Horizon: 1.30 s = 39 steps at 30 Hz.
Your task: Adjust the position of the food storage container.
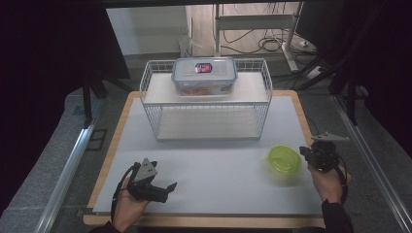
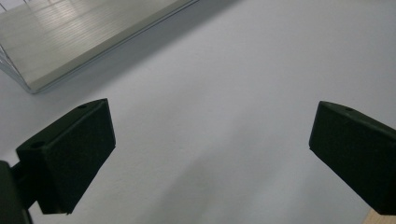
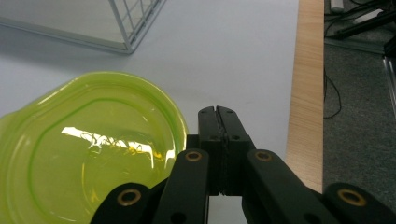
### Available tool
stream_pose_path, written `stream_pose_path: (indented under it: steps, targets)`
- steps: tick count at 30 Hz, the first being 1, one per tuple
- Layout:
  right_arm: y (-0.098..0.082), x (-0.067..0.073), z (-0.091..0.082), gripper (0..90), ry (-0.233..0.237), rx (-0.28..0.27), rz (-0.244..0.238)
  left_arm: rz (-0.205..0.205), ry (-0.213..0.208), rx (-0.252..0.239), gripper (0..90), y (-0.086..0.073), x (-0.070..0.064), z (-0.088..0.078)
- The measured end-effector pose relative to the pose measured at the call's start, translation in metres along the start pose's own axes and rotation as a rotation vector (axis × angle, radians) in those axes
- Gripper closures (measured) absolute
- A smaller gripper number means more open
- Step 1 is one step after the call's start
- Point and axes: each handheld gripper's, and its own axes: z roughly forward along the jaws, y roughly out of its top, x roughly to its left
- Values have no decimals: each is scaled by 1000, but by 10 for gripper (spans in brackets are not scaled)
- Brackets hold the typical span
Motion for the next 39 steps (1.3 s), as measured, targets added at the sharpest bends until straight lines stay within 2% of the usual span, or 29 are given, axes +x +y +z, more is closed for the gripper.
stream_pose_path:
  steps: [7,11,19,31,39]
  targets:
    - [-2,-2,4,897,6,31,-2,1,-1,4,1,0,0,0]
    - [-4,1,6,896,12,56,-7,-3,-1,5,1,0,1,0]
    - [-4,6,6,895,25,71,-17,1,-6,14,1,-1,0,1]
    - [-2,22,11,894,110,70,-16,-1,-14,25,1,-1,-1,4]
    - [3,44,18,892,173,70,-35,-4,-21,26,2,-2,0,4]
